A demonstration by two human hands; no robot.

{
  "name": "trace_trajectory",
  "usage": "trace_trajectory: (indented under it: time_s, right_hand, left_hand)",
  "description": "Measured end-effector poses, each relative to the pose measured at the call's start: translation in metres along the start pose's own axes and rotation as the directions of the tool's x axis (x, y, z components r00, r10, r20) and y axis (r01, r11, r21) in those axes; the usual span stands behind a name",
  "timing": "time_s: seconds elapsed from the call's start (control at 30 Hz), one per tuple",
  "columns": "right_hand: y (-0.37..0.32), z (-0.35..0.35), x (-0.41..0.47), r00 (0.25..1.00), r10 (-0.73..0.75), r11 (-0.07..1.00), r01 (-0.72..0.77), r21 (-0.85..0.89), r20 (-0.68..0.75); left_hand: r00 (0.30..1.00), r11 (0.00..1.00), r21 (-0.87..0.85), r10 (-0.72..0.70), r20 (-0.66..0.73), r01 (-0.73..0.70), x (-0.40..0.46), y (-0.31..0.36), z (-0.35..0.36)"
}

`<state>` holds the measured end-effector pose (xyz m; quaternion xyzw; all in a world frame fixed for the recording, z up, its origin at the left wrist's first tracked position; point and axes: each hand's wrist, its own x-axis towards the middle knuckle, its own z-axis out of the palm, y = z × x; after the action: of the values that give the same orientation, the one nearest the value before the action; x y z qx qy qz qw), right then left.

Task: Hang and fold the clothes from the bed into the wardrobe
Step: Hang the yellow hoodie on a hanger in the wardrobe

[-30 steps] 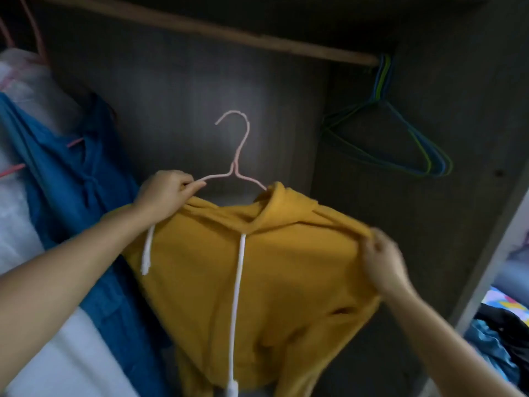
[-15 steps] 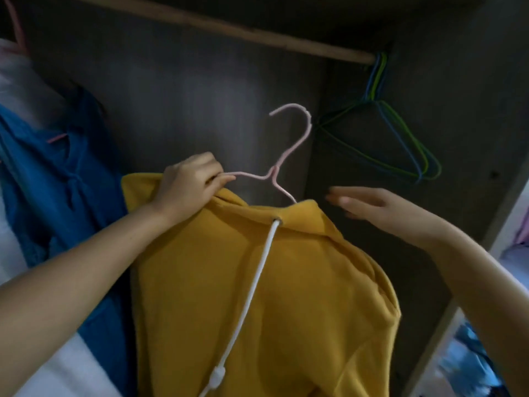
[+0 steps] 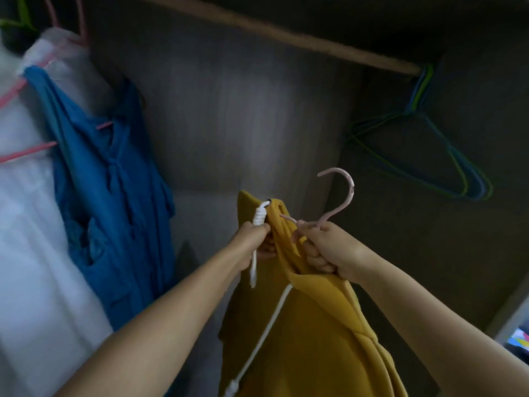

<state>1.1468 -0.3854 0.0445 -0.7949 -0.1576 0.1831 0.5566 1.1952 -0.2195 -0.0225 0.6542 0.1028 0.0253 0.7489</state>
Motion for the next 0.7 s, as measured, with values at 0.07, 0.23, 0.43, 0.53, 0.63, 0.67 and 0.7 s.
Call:
trace_trajectory:
  time_s: [0.07,0.23,0.43,0.53,0.63,0.67,0.7]
  right_hand:
    - [0.001,-0.002,-0.002,1.0,0.014,0.997,-0.016,-0.07,-0.024]
    - [0.007,-0.015,0.0,0.996,0.086,0.963,-0.091,-0.253,-0.03]
    - [0.056,-0.032,-0.012,0.933,0.315,0.864,-0.357,-0.354,-0.172]
    - [0.046,-0.055,-0.007,0.931,0.264,0.956,-0.287,-0.06,-0.252]
    - [0.007,-0.068,0.008,0.96,0.223,0.931,-0.158,0.33,-0.167]
    - [-0.003,-0.066,0.013,0.966,0.224,0.914,-0.163,0.372,-0.127]
    - [-0.008,-0.062,0.018,0.963,0.253,0.903,-0.202,0.378,-0.089]
  left_hand:
    - [0.996,0.996,-0.075,0.044,0.077,-0.039,0.003,-0.007,-0.003]
    - [0.994,0.995,-0.087,0.064,0.089,-0.057,0.002,-0.001,0.014]
    - [0.977,0.989,-0.034,0.139,-0.163,-0.146,-0.005,-0.011,0.01]
    - [0.956,0.955,0.151,0.274,-0.106,-0.257,-0.026,-0.033,0.018]
    - [0.955,0.923,0.295,0.177,0.239,-0.245,-0.044,-0.06,0.042]
    - [0.945,0.911,0.343,0.125,0.301,-0.23,-0.043,-0.058,0.047]
    - [0.949,0.892,0.393,0.11,0.294,-0.226,-0.04,-0.055,0.048]
